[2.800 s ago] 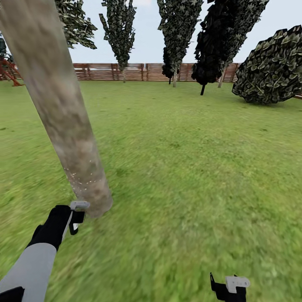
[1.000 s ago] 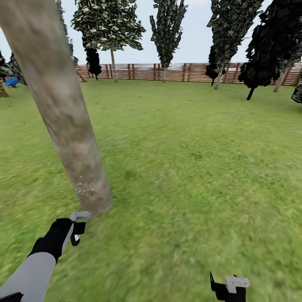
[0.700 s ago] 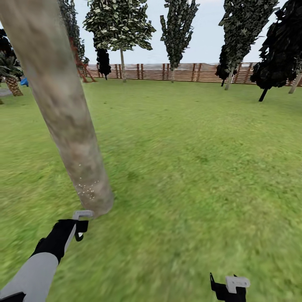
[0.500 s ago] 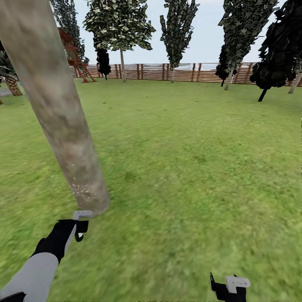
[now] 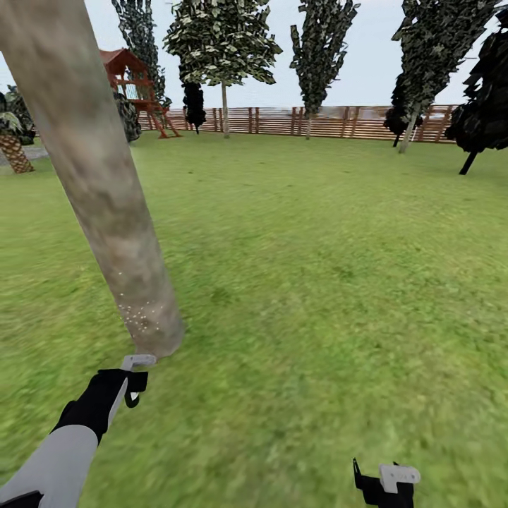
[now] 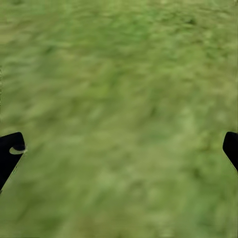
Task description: In the garden, pick up the pesticide atomizer on the floor and spray pesticide onto both trees until each tree trunk is fully covered.
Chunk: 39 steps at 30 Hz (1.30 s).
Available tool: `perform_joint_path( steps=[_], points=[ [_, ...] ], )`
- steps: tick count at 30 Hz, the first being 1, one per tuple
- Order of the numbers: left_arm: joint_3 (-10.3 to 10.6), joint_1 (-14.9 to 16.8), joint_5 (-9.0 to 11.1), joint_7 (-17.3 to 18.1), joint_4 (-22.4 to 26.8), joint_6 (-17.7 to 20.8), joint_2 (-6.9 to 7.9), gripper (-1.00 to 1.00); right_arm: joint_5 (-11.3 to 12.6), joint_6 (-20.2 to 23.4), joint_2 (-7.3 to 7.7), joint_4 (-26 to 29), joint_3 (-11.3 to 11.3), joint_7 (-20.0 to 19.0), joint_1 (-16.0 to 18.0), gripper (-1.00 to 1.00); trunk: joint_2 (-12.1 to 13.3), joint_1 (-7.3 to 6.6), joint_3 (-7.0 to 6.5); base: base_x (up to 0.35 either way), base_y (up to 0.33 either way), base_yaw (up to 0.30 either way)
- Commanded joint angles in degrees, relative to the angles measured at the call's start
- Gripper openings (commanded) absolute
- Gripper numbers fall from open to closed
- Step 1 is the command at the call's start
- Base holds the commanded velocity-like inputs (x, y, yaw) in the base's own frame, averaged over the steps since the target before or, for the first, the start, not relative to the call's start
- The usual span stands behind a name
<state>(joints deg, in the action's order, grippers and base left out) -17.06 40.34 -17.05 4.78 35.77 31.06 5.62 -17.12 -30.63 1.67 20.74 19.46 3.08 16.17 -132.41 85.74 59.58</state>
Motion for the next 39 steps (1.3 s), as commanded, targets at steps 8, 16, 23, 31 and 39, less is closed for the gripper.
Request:
perform_joint_path(
  steps=[8,16,23,31,39],
  points=[
    [0.07,0.0,-0.04,-0.03,0.0,0.14,0.09,-1.0,-0.02,-0.02,0.0,0.0,-0.01,0.0,0.0,1.0,0.0,0.0,0.0,0.234,-0.174,0.277],
    [0.09,0.0,0.14,0.05,0.02,0.14,0.08,-1.0,-0.01,-0.01,0.0,0.0,0.0,0.0,0.0,1.0,0.0,0.0,0.0,0.213,-0.152,0.277],
    [0.25,0.7,0.31,0.73,0.95,0.82,0.25,-1.0,-0.02,-0.03,0.0,-0.04,-0.04,0.0,0.0,1.0,0.0,0.0,0.0,0.015,-0.01,0.277],
    [0.81,5.71,0.26,1.13,2.45,5.75,-0.79,-1.0,-0.02,-0.02,0.0,-0.04,0.05,0.0,0.0,1.0,0.0,0.0,0.0,0.0,0.0,0.277],
    [8.57,11.0,0.22,4.4,2.38,10.56,-2.23,-1.0,-0.02,0.0,0.09,-0.06,0.05,0.0,0.0,1.0,0.0,0.0,0.0,0.0,0.0,0.067]
  ],
)
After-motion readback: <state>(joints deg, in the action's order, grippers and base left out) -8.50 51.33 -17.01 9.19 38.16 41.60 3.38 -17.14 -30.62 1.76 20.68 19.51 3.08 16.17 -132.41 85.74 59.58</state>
